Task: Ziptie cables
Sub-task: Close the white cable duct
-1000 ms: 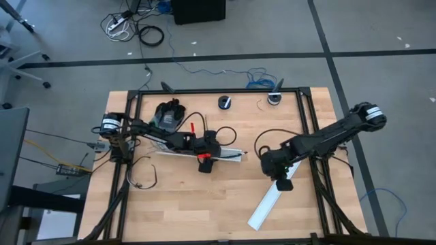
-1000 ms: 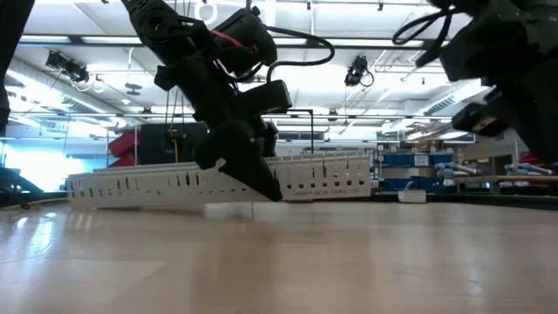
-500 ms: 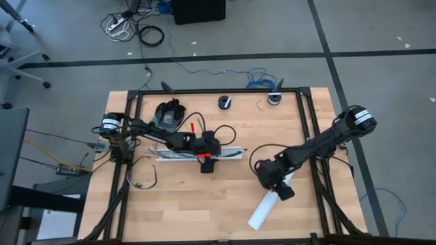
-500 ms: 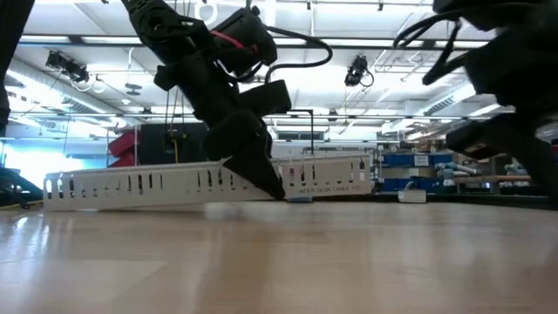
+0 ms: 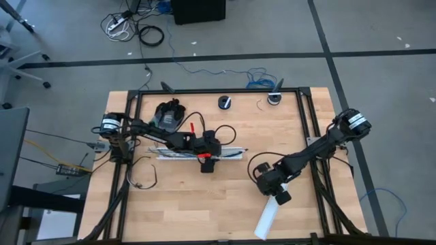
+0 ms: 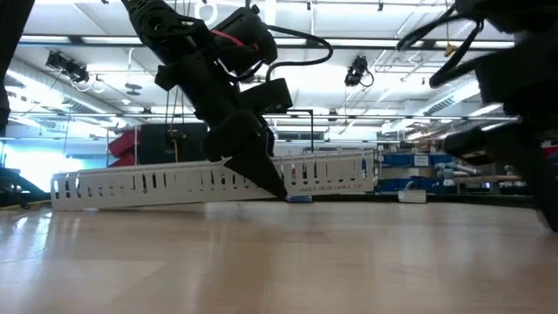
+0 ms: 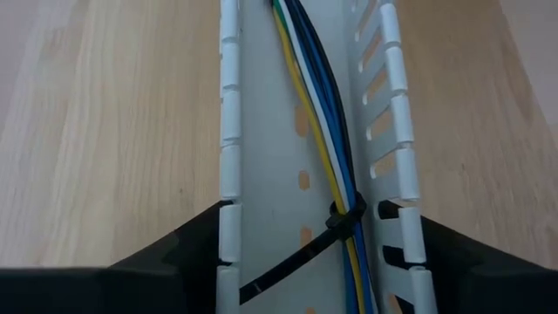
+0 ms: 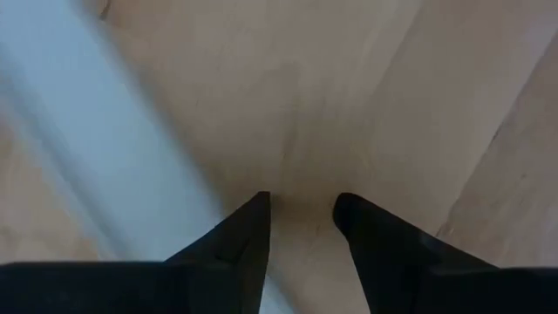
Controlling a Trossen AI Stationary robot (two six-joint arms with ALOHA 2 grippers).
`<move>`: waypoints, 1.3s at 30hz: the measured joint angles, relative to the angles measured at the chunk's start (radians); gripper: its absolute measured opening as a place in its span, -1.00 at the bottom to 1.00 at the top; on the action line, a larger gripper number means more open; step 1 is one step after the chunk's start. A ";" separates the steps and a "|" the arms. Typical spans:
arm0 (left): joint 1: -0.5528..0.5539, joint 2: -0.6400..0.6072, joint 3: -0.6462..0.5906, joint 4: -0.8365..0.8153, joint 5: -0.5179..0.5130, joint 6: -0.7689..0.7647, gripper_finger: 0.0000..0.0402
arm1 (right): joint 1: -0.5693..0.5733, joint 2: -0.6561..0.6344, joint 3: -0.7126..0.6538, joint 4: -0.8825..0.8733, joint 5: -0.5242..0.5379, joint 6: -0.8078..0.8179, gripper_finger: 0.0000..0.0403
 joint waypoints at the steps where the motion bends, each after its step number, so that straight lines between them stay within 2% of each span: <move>1: 0.000 0.000 0.000 0.001 0.000 0.002 0.21 | -0.001 0.010 0.001 0.002 -0.005 0.001 -0.28; 9: 0.000 0.000 0.000 0.004 -0.001 0.048 0.21 | -0.028 -0.051 -0.006 0.046 0.090 -0.015 -0.28; 12: 0.000 0.000 0.000 0.003 -0.001 0.048 0.21 | -0.045 -0.091 0.016 0.053 0.102 0.071 -0.29; 17: 0.001 0.000 0.000 0.005 -0.001 0.048 0.21 | -0.079 -0.139 0.071 0.054 0.106 0.507 -0.34; 22: 0.005 0.000 0.000 0.022 -0.001 0.052 0.21 | -0.081 -0.169 0.079 0.034 0.215 0.851 -0.43; 24: 0.006 0.000 0.000 0.032 -0.001 0.052 0.21 | -0.064 -0.171 0.081 -0.027 0.273 1.008 -0.47; 31: 0.006 0.000 0.000 0.040 -0.001 0.069 0.21 | 0.066 -0.167 0.079 -0.325 0.329 1.584 -0.63; 36: 0.007 0.000 0.000 0.078 -0.001 0.106 0.21 | 0.174 -0.168 0.080 -0.412 0.313 1.876 -0.73; 39: 0.007 0.000 0.000 0.122 -0.001 0.126 0.21 | 0.238 -0.168 0.080 -0.423 0.370 2.013 -0.76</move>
